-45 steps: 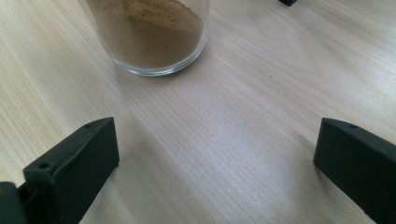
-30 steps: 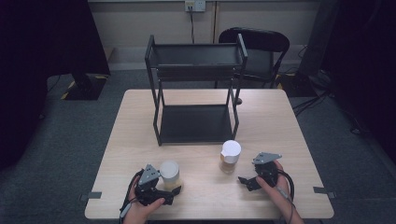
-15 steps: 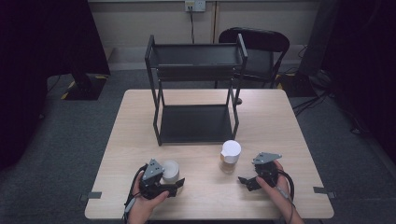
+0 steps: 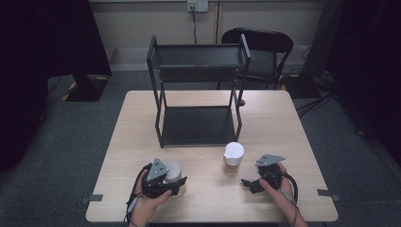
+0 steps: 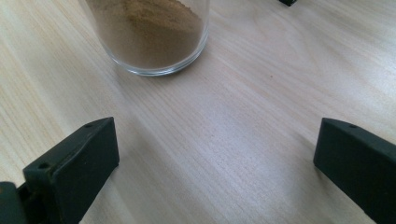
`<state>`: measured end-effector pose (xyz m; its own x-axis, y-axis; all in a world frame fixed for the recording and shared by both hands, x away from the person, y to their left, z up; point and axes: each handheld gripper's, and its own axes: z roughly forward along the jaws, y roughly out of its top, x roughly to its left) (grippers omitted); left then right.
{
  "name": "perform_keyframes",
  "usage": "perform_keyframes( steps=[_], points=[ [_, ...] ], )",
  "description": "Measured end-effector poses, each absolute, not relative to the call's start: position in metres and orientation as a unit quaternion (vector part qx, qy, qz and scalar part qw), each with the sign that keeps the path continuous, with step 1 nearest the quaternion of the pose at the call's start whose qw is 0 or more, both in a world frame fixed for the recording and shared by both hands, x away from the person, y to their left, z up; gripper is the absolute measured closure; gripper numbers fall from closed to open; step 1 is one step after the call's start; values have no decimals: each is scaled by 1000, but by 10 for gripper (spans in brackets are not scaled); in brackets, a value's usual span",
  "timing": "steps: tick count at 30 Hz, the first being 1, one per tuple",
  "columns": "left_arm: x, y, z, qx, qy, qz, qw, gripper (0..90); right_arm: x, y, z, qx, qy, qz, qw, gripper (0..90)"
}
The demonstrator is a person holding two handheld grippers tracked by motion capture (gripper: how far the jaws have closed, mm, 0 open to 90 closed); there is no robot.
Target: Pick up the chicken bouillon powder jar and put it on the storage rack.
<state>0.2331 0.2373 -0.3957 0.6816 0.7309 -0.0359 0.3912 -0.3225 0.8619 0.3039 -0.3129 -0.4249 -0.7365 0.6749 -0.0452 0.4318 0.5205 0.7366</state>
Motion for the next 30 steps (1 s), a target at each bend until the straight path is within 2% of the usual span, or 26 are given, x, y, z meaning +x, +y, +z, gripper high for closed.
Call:
perform_keyframes(
  steps=[30],
  points=[
    [280, 226, -354, 779, 363, 179, 480, 349, 304, -313, -425, 323, 856, 368, 165, 0]
  ],
)
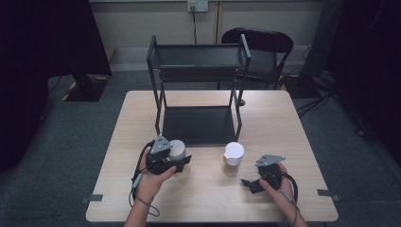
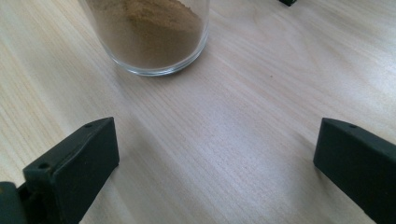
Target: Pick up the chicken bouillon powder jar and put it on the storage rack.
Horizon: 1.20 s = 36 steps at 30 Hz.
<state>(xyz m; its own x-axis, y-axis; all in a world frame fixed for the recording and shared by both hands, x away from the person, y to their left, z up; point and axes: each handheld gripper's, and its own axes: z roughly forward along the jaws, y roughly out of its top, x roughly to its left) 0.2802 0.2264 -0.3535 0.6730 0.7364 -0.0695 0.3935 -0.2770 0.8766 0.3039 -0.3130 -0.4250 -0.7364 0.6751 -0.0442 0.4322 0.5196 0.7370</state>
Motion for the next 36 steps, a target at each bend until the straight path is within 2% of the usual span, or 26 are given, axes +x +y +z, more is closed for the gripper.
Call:
perform_keyframes(
  steps=[26, 36],
  points=[
    [318, 201, -313, 772, 362, 209, 479, 349, 304, -313, -425, 324, 856, 368, 165, 0],
    [333, 197, -302, 763, 371, 200, 489, 349, 304, -313, -425, 323, 856, 368, 165, 0]
  ],
)
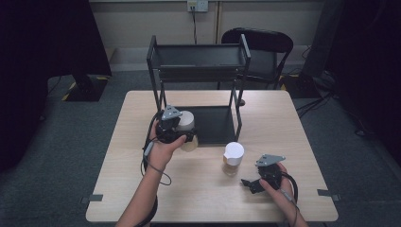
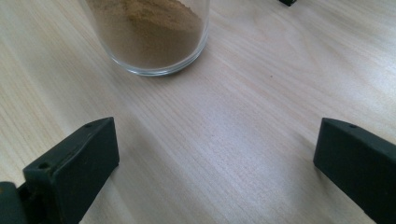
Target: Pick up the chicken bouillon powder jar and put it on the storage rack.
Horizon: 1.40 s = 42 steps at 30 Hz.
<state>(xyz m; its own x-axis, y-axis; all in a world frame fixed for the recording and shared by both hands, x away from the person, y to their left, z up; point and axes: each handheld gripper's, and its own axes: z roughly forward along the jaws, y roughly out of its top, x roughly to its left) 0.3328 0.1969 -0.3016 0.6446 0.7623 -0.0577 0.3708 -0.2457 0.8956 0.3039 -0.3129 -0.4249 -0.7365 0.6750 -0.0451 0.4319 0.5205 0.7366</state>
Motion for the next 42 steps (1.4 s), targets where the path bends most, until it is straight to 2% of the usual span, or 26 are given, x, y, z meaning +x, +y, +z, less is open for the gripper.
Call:
perform_keyframes(
  steps=[17, 29, 42],
  points=[
    [353, 187, -267, 760, 378, 210, 485, 349, 304, -313, -425, 323, 856, 368, 165, 0],
    [360, 187, -252, 753, 388, 204, 491, 349, 304, -313, -425, 323, 856, 368, 166, 0],
    [362, 186, -223, 746, 394, 223, 488, 349, 304, -313, -425, 323, 856, 368, 165, 0]
  ],
)
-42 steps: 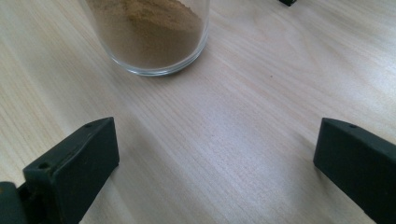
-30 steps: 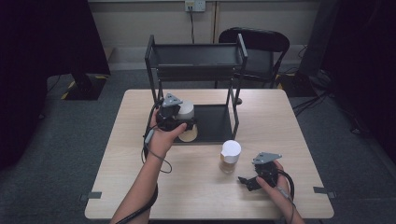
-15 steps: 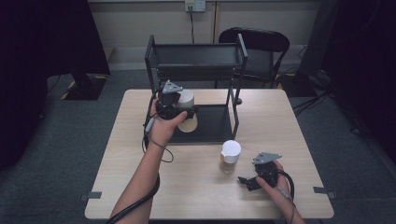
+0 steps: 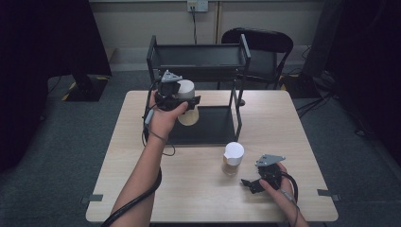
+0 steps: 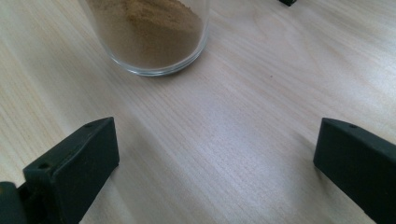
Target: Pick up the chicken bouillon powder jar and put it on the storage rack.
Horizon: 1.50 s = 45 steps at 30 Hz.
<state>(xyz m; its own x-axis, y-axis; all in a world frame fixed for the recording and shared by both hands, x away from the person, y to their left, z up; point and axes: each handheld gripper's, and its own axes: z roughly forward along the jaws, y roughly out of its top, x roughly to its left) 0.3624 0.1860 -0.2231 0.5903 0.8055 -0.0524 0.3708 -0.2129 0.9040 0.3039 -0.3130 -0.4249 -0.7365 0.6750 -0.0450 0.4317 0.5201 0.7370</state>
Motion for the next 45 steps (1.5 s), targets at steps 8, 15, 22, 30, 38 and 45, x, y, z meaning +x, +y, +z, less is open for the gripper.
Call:
perform_keyframes(
  steps=[8, 15, 22, 30, 38, 45],
  points=[
    [366, 187, -206, 748, 400, 225, 479, 349, 304, -313, -425, 323, 856, 368, 165, 0],
    [366, 191, -187, 744, 399, 229, 485, 349, 304, -313, -425, 323, 856, 368, 165, 0],
    [368, 192, -169, 744, 399, 230, 484, 349, 304, -313, -425, 323, 856, 368, 165, 0],
    [371, 193, -153, 747, 395, 231, 483, 349, 304, -313, -425, 323, 856, 368, 165, 0],
    [372, 194, -129, 748, 386, 235, 485, 349, 304, -313, -425, 323, 856, 368, 165, 0],
    [374, 193, -111, 751, 383, 232, 485, 349, 304, -313, -425, 324, 856, 368, 165, 0]
  ],
)
